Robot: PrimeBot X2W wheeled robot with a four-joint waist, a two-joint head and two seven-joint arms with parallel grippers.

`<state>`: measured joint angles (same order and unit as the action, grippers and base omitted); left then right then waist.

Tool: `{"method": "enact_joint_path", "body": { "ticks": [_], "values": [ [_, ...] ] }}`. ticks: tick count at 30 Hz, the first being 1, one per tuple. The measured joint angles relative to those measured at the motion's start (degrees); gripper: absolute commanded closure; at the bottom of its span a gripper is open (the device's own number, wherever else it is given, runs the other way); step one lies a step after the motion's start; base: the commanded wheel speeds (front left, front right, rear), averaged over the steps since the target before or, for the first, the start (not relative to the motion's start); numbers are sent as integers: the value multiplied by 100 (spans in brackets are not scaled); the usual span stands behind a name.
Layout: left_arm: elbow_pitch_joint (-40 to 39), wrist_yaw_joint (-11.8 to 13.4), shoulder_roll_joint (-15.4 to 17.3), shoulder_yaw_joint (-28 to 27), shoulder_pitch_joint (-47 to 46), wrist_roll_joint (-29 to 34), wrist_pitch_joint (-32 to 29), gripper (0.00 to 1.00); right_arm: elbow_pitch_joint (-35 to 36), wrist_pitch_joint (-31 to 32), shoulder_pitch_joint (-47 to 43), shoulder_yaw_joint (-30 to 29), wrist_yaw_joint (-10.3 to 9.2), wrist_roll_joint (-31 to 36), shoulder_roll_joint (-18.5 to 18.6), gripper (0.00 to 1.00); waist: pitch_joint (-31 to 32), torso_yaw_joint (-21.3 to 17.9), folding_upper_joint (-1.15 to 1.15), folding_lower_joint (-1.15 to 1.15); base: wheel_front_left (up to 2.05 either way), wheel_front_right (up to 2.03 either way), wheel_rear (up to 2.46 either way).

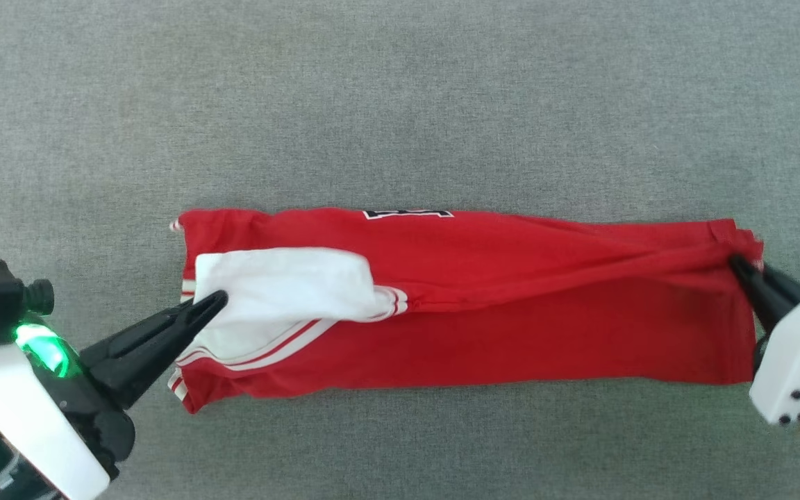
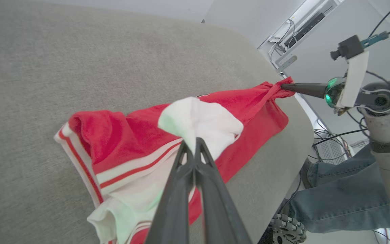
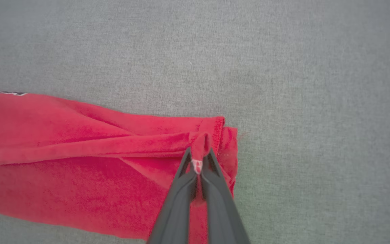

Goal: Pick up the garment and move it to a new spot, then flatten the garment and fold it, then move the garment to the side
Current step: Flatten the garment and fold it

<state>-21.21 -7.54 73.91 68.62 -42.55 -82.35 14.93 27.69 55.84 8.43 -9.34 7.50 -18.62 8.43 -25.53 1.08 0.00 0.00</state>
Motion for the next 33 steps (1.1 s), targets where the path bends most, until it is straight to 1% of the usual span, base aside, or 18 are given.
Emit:
{"method": "enact_joint_path", "body": {
  "ticks": [3, 5, 8, 11, 13, 15, 18, 19, 20, 21, 22, 23, 24, 25, 27, 30, 33],
  "values": [
    [214, -1, -205, -263, 552, 120, 4, 100, 18, -87, -308, -108, 0, -11, -109, 100, 10, 40, 0, 0, 0, 0, 0],
    [414, -1, -413, -386, 908, 222, 4, 100, -87, -170, -405, -159, 0, -11, -144, 100, 3, 52, 0, 0, 0, 0, 0],
    [812, 0, -740, -489, 1202, 512, 5, 100, -459, -352, -406, -179, 0, -10, -190, 100, -6, 56, 0, 0, 0, 0, 0],
    [1084, 0, -1105, -579, 1378, 542, 4, 100, -893, -595, -325, -114, 0, -71, -279, 100, -7, 44, 0, 0, 0, 0, 0],
    [1302, -1, -1204, -624, 1410, 687, 4, 100, -1169, -756, -233, -47, 0, -12, -274, 100, -6, 21, 0, 0, 0, 0, 0],
    [1428, -1, -1321, -690, 1462, 702, 4, 100, -1401, -894, -114, 12, 0, -16, -280, 100, -5, -2, 0, 0, 0, 0, 0],
    [1586, -1, -1434, -783, 1521, 794, 5, 100, -1624, -1054, 15, 110, 0, -10, -285, 100, -5, -36, 0, 0, 0, 0, 0],
    [1619, -1, -1457, -809, 1538, 848, 5, 100, -1677, -1100, 46, 133, 0, -10, -283, 87, 2, -41, 0, 0, 0, 0, 0],
    [1650, -1, -1491, -859, 1561, 883, 4, 96, -1699, -1143, 63, 156, 0, -13, -283, 56, 10, -45, 0, 0, 0, 0, 0],
    [1664, -1, -1534, -934, 1591, 894, 5, 80, -1705, -1181, 69, 155, 0, -34, -287, 0, 19, -47, 0, 0, 0, 0, 0],
    [1674, -1, -1573, -1021, 1617, 935, 4, 68, -1702, -1206, 70, 147, 0, -48, -287, 0, 30, -47, 0, 0, 0, 0, 0],
    [1680, -1, -1606, -1139, 1652, 989, 4, 51, -1688, -1205, 68, 141, 0, -47, -280, 0, 42, -44, 0, 0, 0, 0, 0],
    [1678, -1, -1638, -1269, 1705, 1028, 4, 29, -1641, -1196, 58, 138, 0, -42, -270, 0, 58, -40, 0, 0, 0, 0, 0],
    [1664, -1, -1664, -1379, 1766, 1029, 4, 18, -1568, -1163, 41, 137, 0, -42, -248, 0, 75, -36, 0, 0, 0, 0, 0],
    [1670, -1, -1730, -1671, 1936, 1118, 4, 0, -1380, -1090, 3, 92, 0, -57, -200, 0, 107, -25, 0, 0, 0, 0, 0],
    [1715, -1, -1868, -2157, 2214, 1371, 5, 0, -1125, -916, -43, -66, 0, -111, -166, 0, 155, -12, 0, 0, 0, 0, 0],
    [1775, -1, -2190, -2681, 2550, 1589, 4, 0, -1092, -737, -88, -320, 0, -124, -172, 0, 196, 27, 0, 0, 0, 0, 0]
  ]
}}
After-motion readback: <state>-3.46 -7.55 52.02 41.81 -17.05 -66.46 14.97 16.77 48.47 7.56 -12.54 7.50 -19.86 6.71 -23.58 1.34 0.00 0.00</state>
